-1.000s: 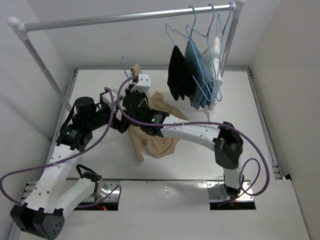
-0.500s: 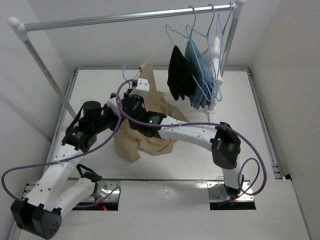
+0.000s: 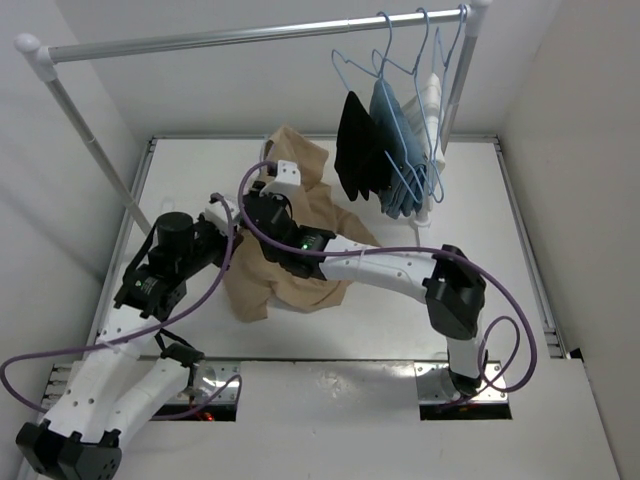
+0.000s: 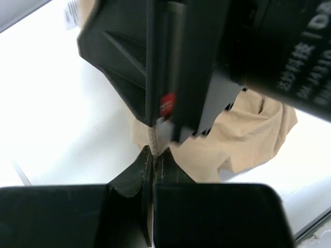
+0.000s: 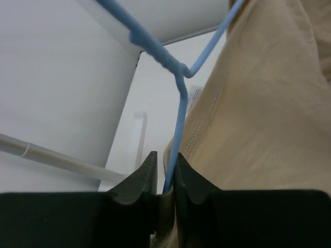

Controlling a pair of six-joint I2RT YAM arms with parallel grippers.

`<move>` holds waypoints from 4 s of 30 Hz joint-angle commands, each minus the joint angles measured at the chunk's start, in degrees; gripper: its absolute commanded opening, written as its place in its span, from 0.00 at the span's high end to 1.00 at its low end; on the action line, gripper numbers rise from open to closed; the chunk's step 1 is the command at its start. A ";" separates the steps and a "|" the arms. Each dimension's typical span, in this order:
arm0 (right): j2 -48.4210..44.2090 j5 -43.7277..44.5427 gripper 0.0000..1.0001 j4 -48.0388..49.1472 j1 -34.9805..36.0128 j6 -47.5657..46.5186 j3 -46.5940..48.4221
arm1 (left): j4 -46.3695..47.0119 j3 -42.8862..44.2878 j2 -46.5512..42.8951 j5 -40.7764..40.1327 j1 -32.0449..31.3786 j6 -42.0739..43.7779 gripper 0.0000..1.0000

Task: Place the t-shirt on the hanger
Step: Place tshirt on hanger

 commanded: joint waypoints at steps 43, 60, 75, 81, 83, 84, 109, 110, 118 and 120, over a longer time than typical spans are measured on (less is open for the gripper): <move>14.04 -33.14 0.29 -19.71 -9.59 -5.39 15.30 | -6.96 -4.95 -6.99 16.73 0.62 20.82 1.00; 24.16 -47.99 0.63 -26.93 -10.64 -3.20 21.72 | -8.10 -4.34 -4.09 16.73 0.62 22.66 1.00; 5.01 -45.89 1.00 8.45 -13.98 2.60 -9.28 | -12.15 -4.34 -5.67 16.20 0.09 25.03 1.00; -0.10 -45.89 1.00 24.55 -14.51 3.75 -17.82 | -15.74 -4.34 -6.20 16.82 0.09 28.02 1.00; -1.32 -46.50 1.00 29.65 -14.51 3.75 -19.84 | -16.80 -4.34 -6.20 17.34 0.09 28.64 0.95; -1.33 -46.50 1.00 31.15 -14.51 3.75 -20.89 | -17.59 -4.34 -6.20 17.35 0.09 29.16 0.89; -3.88 -48.79 1.00 57.96 -13.37 6.21 -23.02 | 1.38 5.94 -0.31 13.22 0.09 -0.89 0.08; -3.88 -48.79 1.00 58.67 -13.37 6.21 -22.14 | 2.00 6.73 -0.31 13.22 0.09 -0.89 0.08; -3.26 -52.74 1.00 68.58 -13.89 6.73 -14.49 | 2.00 17.45 -0.31 14.53 0.62 -0.89 0.08; -4.22 -52.74 1.00 70.70 -13.89 6.73 -15.36 | 1.48 17.99 -0.92 15.75 0.62 -0.89 0.07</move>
